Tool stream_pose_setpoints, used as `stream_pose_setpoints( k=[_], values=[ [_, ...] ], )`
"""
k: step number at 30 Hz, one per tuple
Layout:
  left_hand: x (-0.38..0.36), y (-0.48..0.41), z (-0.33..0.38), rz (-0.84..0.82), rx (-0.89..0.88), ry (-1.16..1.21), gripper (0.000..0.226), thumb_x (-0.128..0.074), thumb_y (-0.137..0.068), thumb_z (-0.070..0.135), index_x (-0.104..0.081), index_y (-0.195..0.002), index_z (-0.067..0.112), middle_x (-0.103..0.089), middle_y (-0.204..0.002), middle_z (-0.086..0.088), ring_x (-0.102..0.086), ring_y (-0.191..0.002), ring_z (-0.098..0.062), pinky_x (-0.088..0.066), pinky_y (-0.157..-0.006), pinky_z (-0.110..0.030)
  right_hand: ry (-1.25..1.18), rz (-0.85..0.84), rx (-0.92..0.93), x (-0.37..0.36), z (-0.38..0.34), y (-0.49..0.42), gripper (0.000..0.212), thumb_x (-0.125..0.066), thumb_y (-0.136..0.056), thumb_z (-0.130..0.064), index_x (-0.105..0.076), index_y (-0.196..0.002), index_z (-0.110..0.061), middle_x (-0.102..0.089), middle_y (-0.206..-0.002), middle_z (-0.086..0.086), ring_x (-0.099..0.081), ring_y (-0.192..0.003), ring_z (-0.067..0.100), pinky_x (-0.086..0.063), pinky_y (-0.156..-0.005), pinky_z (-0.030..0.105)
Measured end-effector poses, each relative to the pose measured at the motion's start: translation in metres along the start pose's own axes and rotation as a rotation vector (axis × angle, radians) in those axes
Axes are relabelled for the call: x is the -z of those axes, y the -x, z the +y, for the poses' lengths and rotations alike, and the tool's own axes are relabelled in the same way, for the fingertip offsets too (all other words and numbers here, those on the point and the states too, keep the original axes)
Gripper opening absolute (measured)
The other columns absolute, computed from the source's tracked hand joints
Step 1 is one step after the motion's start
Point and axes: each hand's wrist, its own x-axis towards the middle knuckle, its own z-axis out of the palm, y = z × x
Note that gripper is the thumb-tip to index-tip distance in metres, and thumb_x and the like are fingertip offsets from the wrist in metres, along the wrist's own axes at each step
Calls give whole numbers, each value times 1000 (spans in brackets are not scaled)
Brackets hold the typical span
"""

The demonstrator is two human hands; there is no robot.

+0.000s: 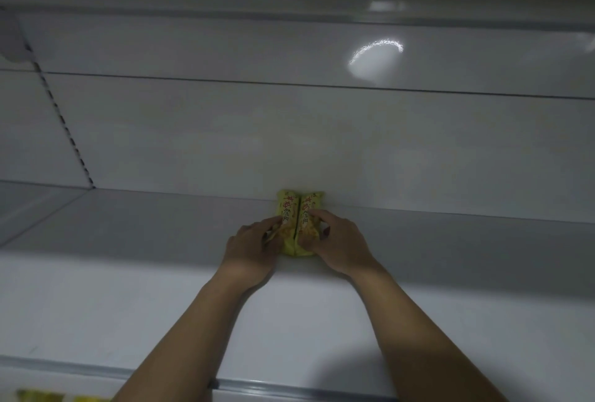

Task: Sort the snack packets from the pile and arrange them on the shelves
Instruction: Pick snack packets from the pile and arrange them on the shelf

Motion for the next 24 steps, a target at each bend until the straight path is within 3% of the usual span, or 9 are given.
stream_pose_setpoints(
  k=[5, 8, 12, 14, 16, 19, 21, 24],
  values=[
    [3, 6, -1, 38, 33, 39, 51, -44, -91, 42, -53, -140, 31, -61, -134, 2, -56, -122, -20, -44, -104, -32, -67, -3, 16, -4, -8, 4, 59, -74, -80, -38, -55, -136, -33, -68, -110, 0, -62, -98, 18, -38, -76, 22],
    [11, 10, -1, 57, 63, 34, 54, -44, -86, 35, -51, -140, 33, -62, -133, 3, -57, -122, -21, -44, -104, -37, -105, -5, 47, -12, -20, 5, 56, -73, -82, -35, -56, -135, -27, -69, -111, 1, -61, -91, 16, -39, -73, 22],
    [27, 10, -3, 22, 99, -34, 74, -38, -67, 31, -48, -140, 40, -60, -135, 3, -54, -126, -22, -42, -105, -41, -152, 1, 45, -23, -32, 0, 56, -79, -78, -31, -61, -130, -23, -67, -120, 1, -65, -103, 20, -47, -83, 26],
    [33, 11, -6, 5, 112, -57, 71, -37, -70, 34, -48, -140, 39, -57, -139, 3, -51, -129, -22, -40, -107, -41, -149, 0, 50, -27, -37, -5, 57, -81, -75, -32, -62, -129, -22, -65, -124, 2, -64, -106, 22, -48, -89, 29],
    [39, 10, -11, -4, 114, -70, 56, -37, -86, 35, -48, -140, 38, -54, -142, 3, -49, -131, -22, -37, -108, -42, -114, -19, 66, -29, -42, -11, 63, -81, -75, -30, -58, -133, -21, -60, -131, 4, -59, -114, 24, -44, -93, 27],
    [49, 5, -22, -33, 104, -96, 41, -45, -99, 36, -46, -140, 37, -54, -140, 2, -50, -128, -22, -38, -107, -41, -66, -74, 89, -29, -53, -17, 69, -80, -76, -24, -53, -139, -20, -56, -137, 5, -51, -126, 22, -37, -94, 22],
    [57, 5, -28, -61, 104, -103, 50, -57, -91, 47, -45, -139, 37, -55, -134, 3, -53, -123, -21, -42, -103, -37, -71, -95, 83, -33, -59, -20, 67, -81, -75, -22, -55, -137, -19, -57, -137, 3, -51, -126, 20, -36, -93, 19],
    [69, 5, -41, -65, 94, -85, 58, -70, -84, 46, -47, -136, 35, -54, -129, 2, -54, -119, -20, -44, -97, -33, -126, -82, 41, -47, -69, -20, 56, -82, -74, -18, -63, -127, -17, -61, -132, 2, -54, -123, 18, -36, -88, 18]
  ],
)
